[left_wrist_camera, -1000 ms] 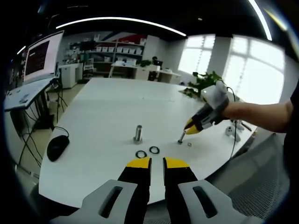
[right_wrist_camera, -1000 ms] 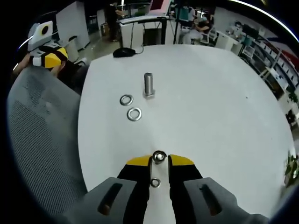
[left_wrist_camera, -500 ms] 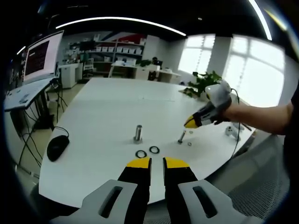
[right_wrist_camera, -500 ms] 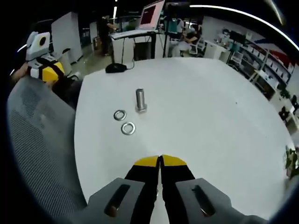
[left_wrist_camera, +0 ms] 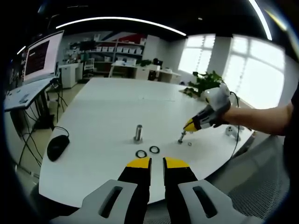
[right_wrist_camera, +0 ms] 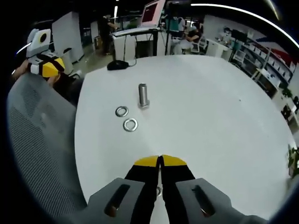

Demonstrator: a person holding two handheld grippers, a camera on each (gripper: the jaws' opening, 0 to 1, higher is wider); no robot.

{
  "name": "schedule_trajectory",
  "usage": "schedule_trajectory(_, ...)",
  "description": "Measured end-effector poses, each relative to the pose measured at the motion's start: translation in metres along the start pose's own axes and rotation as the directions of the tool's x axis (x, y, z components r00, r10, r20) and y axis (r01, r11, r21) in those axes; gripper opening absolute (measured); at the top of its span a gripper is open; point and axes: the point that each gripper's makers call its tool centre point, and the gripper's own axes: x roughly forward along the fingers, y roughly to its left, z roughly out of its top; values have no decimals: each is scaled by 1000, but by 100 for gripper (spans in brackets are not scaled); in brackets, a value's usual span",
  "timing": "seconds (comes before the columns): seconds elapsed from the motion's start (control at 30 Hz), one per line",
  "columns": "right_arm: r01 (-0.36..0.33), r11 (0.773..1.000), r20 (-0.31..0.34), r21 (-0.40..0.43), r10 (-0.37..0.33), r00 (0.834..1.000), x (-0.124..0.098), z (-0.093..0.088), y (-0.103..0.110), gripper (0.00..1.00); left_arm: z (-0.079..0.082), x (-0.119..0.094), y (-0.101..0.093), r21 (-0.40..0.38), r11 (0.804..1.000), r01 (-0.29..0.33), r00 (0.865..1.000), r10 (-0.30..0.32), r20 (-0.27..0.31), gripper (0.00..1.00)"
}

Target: Place the washer onto the threaded stud by aligning its center hole with the stud, sliding it down to the base, and recovering from edge contact or off-axis alignment until the washer reaches the visible bottom stop.

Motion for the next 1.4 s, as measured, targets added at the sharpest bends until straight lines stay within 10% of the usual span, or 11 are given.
schedule_trajectory(0.7, 46, 995, -5, 84, -46, 999, -9, -20, -21, 9, 1, 0, 0, -2, 1000, -1, 1000, 1, 3, 7)
schedule_trajectory(1.4, -44, 997, -186, 60, 55, 981, 7, -75, 6, 18, 2, 0, 0, -6, 1000, -2, 1000, 2, 10, 7)
